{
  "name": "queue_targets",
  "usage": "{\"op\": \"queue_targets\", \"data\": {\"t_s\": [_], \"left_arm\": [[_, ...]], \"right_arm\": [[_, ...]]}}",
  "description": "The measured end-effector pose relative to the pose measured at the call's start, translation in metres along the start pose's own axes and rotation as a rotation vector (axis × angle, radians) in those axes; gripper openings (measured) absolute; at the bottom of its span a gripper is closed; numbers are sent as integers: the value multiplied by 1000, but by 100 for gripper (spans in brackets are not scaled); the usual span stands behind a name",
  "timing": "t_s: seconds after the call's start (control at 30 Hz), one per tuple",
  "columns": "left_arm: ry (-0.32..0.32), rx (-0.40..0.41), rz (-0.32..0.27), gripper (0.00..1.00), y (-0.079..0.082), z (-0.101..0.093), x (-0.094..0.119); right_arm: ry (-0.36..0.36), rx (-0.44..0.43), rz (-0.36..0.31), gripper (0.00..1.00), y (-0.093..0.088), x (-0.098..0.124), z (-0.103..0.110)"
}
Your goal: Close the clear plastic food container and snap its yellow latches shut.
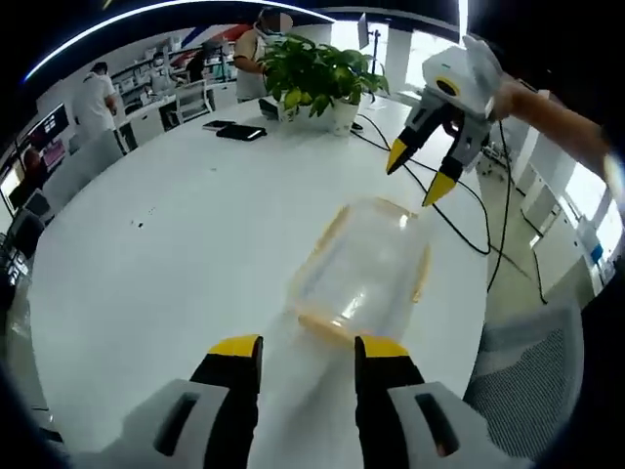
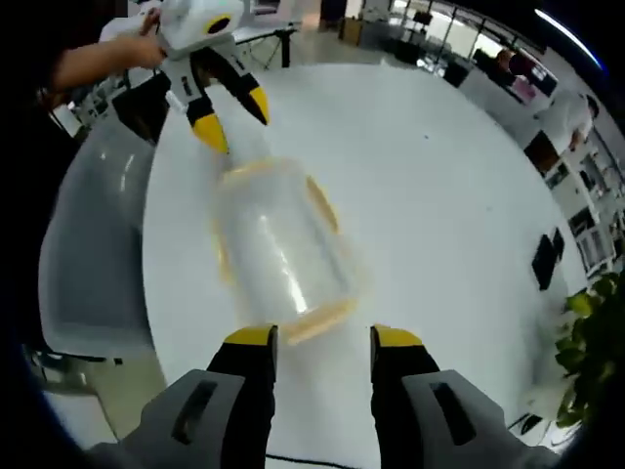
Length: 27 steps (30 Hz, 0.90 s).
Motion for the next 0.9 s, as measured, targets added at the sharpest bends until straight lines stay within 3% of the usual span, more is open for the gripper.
{"op": "queue_targets", "data": {"t_s": [0.17,0.43,0.67,0.9], "left_arm": [[29,91,-18,33,1,-7,1],[59,171,-43,33,5,-15,-4],[76,227,-26,34,0,-20,-13],[68,298,-21,33,-3,-23,-23]], "right_arm": [[-31,-77,-16,34,2,0,1],[-47,-190,-49,36,0,-13,10],[-58,-327,-89,36,-4,-20,9],[-70,-396,-87,39,-7,-26,8]]}}
Point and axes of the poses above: the point that each gripper's makers call its tool centre point, and the gripper's own axes: x roughly backward along the fingers, z roughly to its left, y roughly out of its top, the point moved 4 cm from there along x, roughly backward along the fingers, and after that the axes turned 1 degree about -x, right-handed, at the moved point
